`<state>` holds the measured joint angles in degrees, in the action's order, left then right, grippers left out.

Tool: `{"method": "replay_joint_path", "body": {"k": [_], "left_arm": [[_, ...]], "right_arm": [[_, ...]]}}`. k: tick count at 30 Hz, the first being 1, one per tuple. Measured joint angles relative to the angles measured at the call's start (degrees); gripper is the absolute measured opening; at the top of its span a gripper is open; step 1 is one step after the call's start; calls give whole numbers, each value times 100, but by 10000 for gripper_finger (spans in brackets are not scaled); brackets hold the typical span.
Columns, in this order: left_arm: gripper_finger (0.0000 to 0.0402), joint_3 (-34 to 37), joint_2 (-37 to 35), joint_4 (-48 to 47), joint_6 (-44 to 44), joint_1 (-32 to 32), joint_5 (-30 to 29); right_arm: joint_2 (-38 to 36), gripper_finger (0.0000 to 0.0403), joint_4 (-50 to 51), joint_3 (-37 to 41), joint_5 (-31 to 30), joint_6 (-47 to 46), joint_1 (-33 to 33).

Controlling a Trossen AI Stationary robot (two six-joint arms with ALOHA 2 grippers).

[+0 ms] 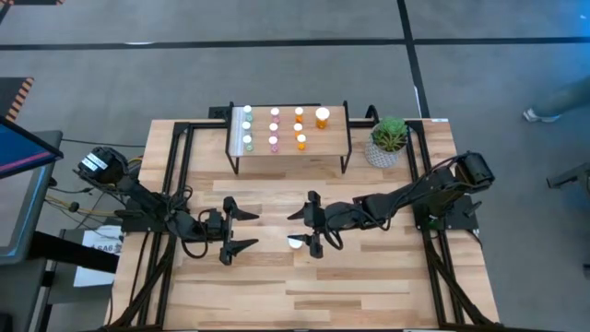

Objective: Pick and place medicine bottles onto shelf by color
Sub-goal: Put the large orange pill bottle on the shelf aligned with the other large orange pill bottle

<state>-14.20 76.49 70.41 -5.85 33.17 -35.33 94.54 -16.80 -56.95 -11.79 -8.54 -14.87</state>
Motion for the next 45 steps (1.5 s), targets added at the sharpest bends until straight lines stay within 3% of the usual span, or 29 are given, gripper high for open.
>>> {"method": "replay_joint_path", "body": {"k": [12, 19, 29, 45], "left_arm": [[322, 0, 0, 0, 0, 0, 0], [322, 0, 0, 0, -66, 0, 0], [322, 0, 0, -27, -9, -5, -123], [322, 0, 2, -152, -39, -4, -149]], "right_arm": [[-4, 276, 9, 0, 0, -3, -2], [-7, 276, 172, -13, 60, -835, 81], [61, 276, 2259, -982, 341, -765, 195], [944, 280, 2698, -988, 631, -1218, 27]]}}
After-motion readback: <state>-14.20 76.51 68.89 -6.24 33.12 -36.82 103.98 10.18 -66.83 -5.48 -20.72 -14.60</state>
